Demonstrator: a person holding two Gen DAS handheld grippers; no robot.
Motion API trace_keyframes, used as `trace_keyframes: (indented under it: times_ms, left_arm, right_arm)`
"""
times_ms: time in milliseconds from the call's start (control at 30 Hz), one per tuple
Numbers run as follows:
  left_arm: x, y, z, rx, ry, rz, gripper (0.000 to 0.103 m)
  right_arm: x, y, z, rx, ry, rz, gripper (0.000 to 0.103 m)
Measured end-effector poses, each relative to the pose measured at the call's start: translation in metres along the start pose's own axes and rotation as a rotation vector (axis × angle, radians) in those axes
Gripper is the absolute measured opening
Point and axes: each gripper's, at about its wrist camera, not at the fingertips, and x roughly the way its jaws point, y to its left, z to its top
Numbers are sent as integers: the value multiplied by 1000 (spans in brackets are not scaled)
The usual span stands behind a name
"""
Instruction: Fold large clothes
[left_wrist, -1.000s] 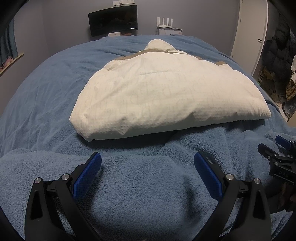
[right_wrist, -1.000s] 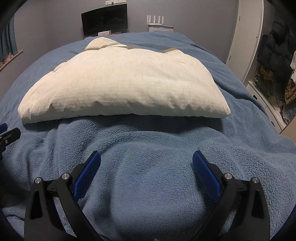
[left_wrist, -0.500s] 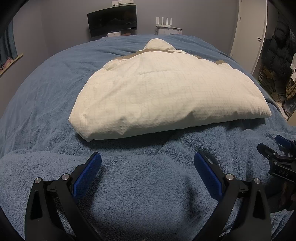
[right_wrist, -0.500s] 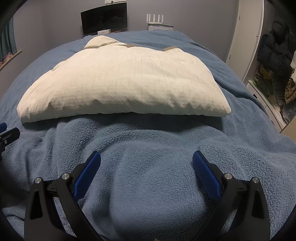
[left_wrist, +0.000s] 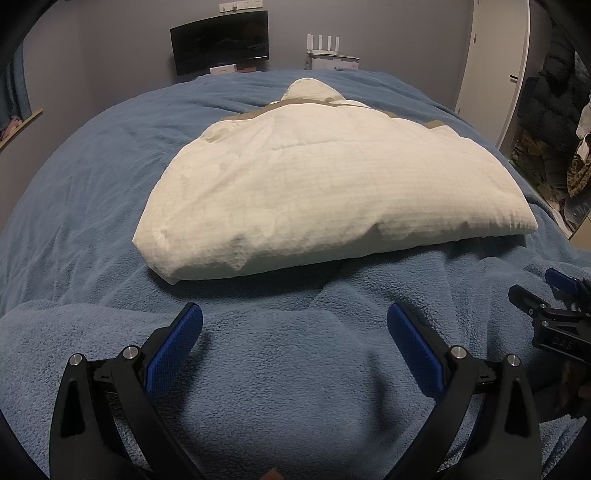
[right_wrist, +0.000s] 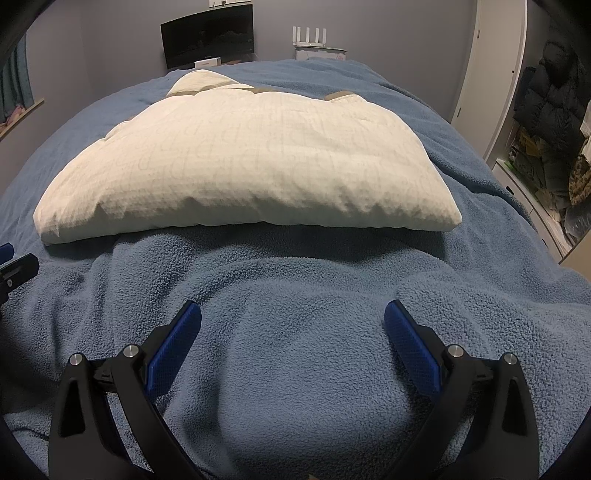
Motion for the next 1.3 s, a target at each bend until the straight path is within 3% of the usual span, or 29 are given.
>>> trace_keyframes:
  times_ms: [1300]
  left_arm:
    - [1,4,0,10,1,-17,96]
  right_arm:
    - [1,1,-7,0,7,-2,95]
